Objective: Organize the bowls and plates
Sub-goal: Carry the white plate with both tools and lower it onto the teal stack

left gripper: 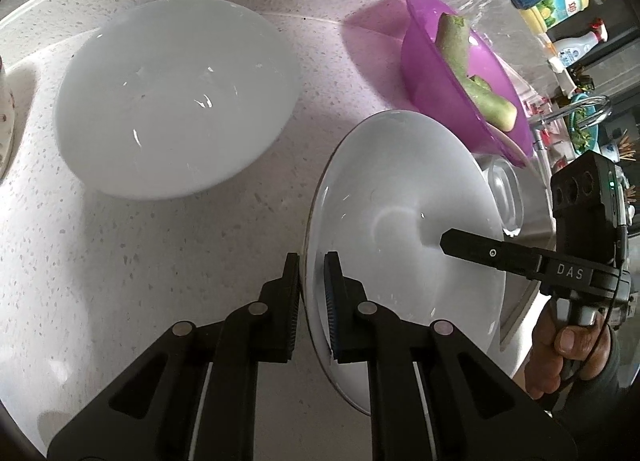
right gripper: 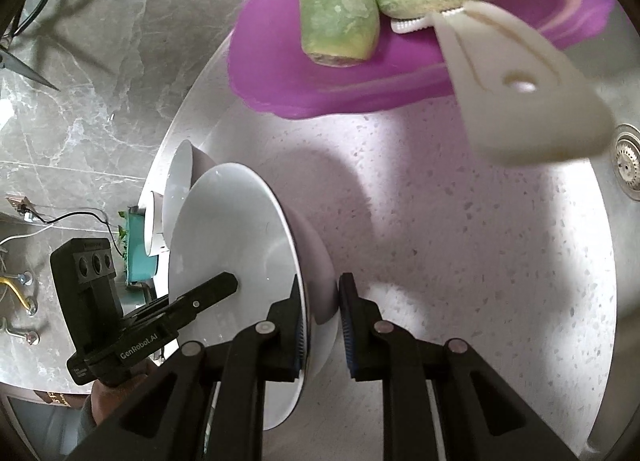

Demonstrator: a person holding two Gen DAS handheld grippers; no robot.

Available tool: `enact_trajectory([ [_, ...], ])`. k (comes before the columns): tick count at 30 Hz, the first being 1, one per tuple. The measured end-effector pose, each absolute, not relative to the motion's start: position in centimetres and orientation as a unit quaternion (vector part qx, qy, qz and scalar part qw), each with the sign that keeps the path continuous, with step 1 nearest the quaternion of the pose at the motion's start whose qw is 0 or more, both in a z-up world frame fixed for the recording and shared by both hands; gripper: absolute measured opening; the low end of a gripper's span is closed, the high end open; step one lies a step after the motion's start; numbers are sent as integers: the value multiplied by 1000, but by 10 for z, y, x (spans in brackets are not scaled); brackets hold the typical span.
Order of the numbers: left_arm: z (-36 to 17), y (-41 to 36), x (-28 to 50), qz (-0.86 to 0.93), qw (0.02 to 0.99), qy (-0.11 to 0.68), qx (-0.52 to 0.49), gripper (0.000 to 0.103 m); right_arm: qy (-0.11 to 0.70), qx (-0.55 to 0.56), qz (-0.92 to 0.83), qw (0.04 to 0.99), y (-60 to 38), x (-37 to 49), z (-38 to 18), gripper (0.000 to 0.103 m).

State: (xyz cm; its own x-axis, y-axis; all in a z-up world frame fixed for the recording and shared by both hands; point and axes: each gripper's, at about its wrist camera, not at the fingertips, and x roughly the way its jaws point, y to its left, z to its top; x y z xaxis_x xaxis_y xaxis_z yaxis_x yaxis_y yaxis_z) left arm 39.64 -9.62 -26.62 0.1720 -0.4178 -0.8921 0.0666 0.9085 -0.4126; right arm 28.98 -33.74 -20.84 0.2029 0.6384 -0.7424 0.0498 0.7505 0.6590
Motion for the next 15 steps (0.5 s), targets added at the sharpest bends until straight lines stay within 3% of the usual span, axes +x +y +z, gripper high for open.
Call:
enact_trajectory([
  [15, -225, -66, 358, -155, 769, 600, -156, 10, 587, 270, 232, 727, -315, 271, -177, 18],
])
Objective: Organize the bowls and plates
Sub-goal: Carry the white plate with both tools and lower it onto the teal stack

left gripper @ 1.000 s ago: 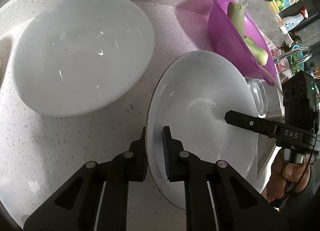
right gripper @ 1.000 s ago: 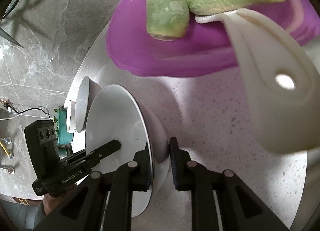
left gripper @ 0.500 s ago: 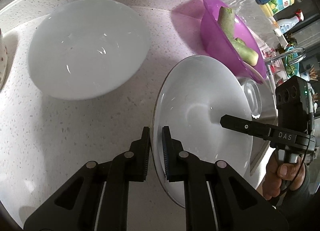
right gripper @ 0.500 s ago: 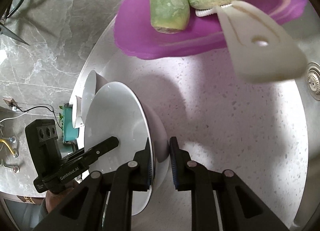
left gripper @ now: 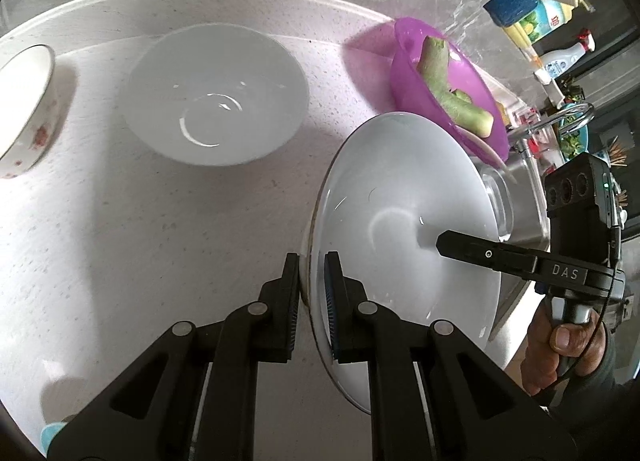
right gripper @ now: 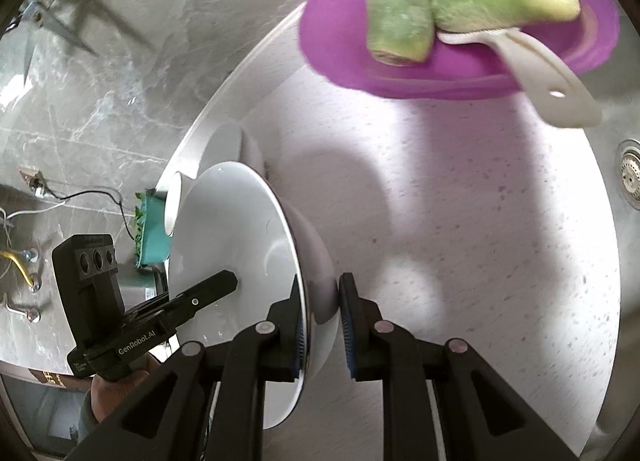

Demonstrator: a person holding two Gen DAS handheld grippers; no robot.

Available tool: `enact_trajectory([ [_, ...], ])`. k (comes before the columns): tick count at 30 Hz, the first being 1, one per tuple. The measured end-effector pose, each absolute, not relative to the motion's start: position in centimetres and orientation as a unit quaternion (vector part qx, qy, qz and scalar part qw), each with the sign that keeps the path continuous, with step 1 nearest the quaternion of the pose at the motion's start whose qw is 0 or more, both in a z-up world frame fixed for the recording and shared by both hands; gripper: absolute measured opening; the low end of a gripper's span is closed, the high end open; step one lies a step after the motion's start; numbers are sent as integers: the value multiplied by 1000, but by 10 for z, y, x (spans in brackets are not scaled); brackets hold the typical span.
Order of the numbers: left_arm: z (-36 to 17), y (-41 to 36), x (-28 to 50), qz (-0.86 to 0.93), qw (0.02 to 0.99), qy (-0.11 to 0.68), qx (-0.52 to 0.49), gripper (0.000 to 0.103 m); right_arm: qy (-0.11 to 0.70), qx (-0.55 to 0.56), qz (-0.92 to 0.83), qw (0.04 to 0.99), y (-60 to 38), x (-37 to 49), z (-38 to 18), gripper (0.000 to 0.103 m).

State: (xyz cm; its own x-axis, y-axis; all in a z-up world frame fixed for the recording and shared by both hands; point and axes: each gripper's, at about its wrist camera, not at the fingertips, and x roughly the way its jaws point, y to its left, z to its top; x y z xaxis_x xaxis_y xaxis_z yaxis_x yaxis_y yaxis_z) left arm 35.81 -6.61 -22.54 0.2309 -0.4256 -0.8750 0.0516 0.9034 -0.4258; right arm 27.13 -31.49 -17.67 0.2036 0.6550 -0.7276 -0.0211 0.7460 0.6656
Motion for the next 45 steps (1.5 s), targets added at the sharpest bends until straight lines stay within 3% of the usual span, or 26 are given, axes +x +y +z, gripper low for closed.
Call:
enact_trajectory([
  [21, -181, 37, 264, -127, 789, 571, -188, 10, 586, 227, 285, 724, -224, 227, -143, 18],
  [45, -167, 89, 173, -133, 789, 565, -202, 11, 590, 220, 292, 720, -183, 157, -130, 20],
])
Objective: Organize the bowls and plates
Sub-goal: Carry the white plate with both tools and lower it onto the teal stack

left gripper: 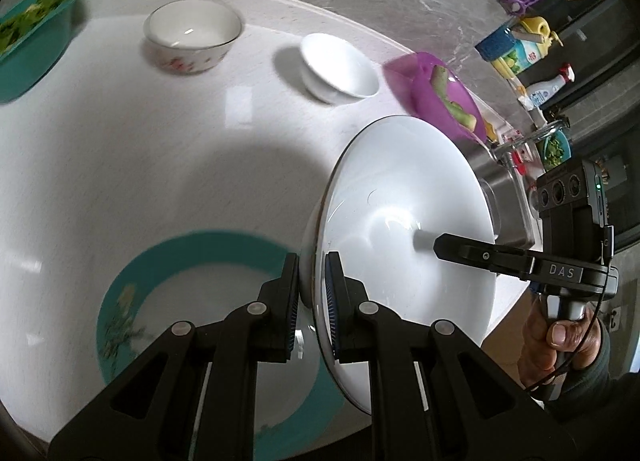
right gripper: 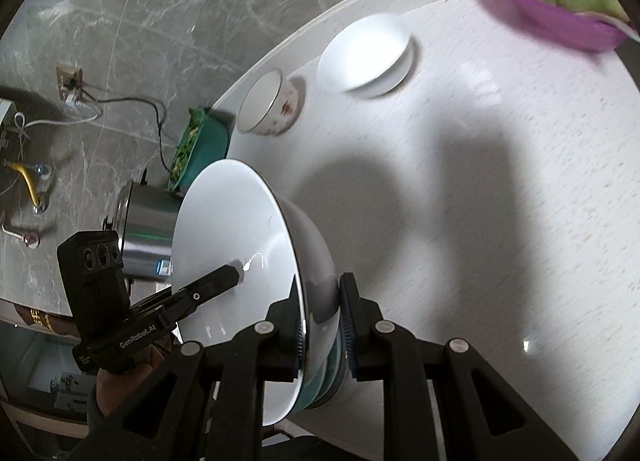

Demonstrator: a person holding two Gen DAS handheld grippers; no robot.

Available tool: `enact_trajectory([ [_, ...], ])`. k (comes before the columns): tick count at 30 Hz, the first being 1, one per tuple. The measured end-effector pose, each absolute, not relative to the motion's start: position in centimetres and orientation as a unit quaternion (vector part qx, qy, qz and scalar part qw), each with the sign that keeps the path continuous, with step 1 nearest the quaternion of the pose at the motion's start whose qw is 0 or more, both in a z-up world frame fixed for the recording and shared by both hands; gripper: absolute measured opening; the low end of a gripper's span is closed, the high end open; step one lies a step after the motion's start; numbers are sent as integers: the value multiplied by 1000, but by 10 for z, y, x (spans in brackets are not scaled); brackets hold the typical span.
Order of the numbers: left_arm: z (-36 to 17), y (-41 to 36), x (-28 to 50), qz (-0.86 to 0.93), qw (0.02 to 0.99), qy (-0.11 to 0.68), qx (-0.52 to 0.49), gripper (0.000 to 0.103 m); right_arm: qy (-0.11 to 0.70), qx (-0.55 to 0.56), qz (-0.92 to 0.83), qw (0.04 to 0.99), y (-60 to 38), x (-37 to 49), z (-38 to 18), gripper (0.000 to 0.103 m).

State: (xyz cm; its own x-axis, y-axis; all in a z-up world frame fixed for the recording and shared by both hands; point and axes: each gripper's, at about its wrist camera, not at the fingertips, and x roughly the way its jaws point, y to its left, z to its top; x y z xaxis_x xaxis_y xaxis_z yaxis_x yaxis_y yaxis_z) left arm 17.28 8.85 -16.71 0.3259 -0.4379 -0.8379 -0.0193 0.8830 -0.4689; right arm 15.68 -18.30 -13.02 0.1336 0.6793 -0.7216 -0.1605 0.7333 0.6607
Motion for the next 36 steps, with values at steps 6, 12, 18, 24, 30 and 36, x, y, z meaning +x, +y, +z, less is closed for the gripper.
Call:
enact_trajectory([
  [6, -181, 122, 134, -112, 783, 571, -218, 11, 604, 208, 307, 706, -152, 137, -141, 20],
  [12, -199, 156, 102, -89, 779, 579, -225, 11, 620, 189, 320, 691, -119, 122, -155, 21],
  [18, -221, 172, 87, -72, 774, 590, -219, 11, 631, 165, 320, 687, -95, 115, -171, 20],
  [24, -238, 177, 83, -67, 770, 598, -213, 11, 638, 150, 313, 687, -85, 114, -183, 19],
  [30, -248, 175, 89, -69, 768, 603, -205, 11, 640, 134, 305, 693, -84, 114, -191, 18],
  [36, -251, 168, 95, -69, 771, 601, -199, 11, 638, 123, 300, 698, -82, 114, -196, 18],
])
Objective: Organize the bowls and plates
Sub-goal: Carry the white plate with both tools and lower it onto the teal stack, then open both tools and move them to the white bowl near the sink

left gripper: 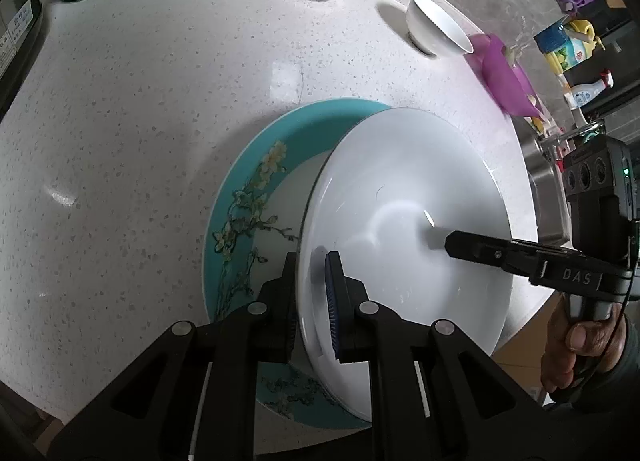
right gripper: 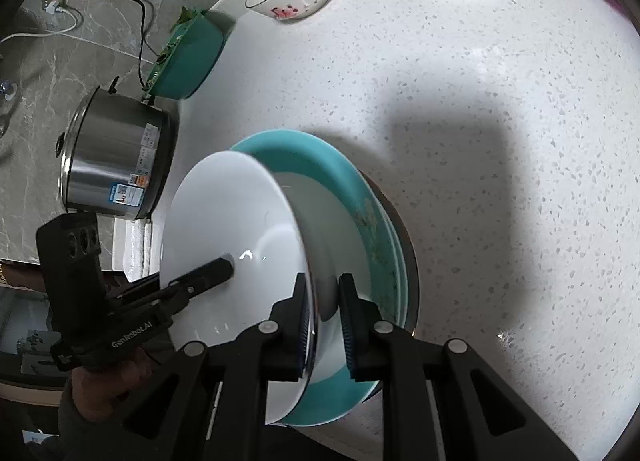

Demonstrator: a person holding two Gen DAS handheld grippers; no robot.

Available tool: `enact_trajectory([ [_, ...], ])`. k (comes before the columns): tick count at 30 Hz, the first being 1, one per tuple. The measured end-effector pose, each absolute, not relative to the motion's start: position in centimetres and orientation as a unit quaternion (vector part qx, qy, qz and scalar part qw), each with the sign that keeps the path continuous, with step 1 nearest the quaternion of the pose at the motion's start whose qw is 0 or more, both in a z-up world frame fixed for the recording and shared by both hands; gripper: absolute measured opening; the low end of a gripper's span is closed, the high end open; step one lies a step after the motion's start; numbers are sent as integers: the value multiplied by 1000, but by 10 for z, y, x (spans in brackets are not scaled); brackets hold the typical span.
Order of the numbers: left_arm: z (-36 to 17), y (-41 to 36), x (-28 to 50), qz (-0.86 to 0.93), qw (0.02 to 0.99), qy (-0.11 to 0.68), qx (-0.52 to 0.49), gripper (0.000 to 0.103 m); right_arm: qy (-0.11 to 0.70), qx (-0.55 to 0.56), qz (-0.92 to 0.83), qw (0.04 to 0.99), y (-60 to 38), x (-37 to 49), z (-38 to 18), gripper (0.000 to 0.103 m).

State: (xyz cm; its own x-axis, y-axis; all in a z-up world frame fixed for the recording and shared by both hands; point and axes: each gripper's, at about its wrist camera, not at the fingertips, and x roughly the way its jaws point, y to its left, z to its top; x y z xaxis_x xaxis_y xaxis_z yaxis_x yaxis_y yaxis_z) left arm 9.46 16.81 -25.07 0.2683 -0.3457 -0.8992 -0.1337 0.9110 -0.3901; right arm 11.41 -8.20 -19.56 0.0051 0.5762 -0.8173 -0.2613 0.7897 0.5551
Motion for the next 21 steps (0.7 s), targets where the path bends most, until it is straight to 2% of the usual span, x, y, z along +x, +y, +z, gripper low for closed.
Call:
enact_trajectory([
  [7, -247, 173, 89, -61, 778, 592, -202, 12, 632, 106, 305, 704, -78, 113, -195, 18],
  [8, -246, 176, 86, -59, 778, 591, -204, 13, 631, 103, 304, 706, -76, 112, -195, 22],
  [10, -243, 179, 85, -54, 782, 586, -205, 30, 627, 102, 304, 710, -75, 112, -192, 39],
  [11, -237, 181, 84, -60, 787, 577, -212, 34, 622, 102, 310, 712, -74, 111, -189, 45],
  [12, -234, 182, 82, -65, 790, 571, -214, 46, 618, 99, 311, 715, -73, 110, -186, 51],
  [13, -227, 183, 80, -67, 797, 563, -211, 67, 615, 95, 312, 718, -72, 110, -183, 54],
  [14, -219, 183, 79, -74, 802, 553, -214, 75, 612, 93, 313, 720, -73, 109, -180, 66],
  [15, -212, 183, 78, -78, 804, 549, -214, 91, 609, 93, 311, 723, -74, 109, -176, 73],
  [16, -203, 184, 78, -82, 806, 546, -215, 100, 606, 99, 311, 726, -76, 109, -173, 78],
  [21, -163, 200, 91, -102, 815, 519, -238, 103, 587, 157, 303, 734, -109, 114, -145, 82],
])
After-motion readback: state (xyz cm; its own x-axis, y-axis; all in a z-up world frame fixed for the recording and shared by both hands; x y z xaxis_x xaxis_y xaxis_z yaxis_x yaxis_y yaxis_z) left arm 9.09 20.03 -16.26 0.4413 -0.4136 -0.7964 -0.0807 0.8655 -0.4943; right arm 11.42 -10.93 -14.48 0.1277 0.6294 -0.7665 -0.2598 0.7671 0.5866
